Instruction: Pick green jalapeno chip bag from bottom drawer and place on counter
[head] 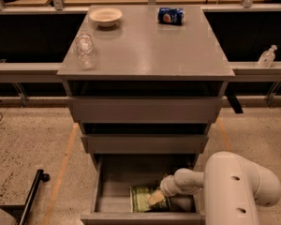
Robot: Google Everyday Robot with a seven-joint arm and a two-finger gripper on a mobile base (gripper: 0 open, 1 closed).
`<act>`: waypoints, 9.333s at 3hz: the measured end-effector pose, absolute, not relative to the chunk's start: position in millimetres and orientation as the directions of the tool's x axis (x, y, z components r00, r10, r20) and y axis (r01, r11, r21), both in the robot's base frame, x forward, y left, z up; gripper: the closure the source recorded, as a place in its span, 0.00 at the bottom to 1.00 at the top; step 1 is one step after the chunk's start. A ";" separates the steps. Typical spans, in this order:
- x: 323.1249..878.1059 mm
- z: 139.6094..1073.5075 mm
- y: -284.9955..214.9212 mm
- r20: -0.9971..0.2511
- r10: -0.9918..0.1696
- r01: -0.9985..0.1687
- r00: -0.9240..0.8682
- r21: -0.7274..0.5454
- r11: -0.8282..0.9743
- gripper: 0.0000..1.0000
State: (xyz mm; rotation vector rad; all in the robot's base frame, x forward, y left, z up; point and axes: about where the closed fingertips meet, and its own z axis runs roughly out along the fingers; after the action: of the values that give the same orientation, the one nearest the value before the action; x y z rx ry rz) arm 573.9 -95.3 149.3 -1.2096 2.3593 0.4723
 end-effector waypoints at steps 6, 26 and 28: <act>558.8 184.2 -74.1 -0.636 -0.616 -0.837 -0.465 0.090 0.539 1.00; 687.4 984.3 -118.5 -0.636 -0.648 -0.666 0.420 -0.701 0.256 1.00; 700.8 987.6 -137.8 -0.632 -0.680 -0.640 0.371 -0.705 0.306 1.00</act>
Offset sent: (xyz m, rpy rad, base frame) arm -0.0248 -0.0045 -0.0562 -0.0207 0.1174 -0.0517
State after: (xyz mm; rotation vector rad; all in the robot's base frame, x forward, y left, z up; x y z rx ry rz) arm 700.8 -137.8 987.6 -1.3756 1.3087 -0.0402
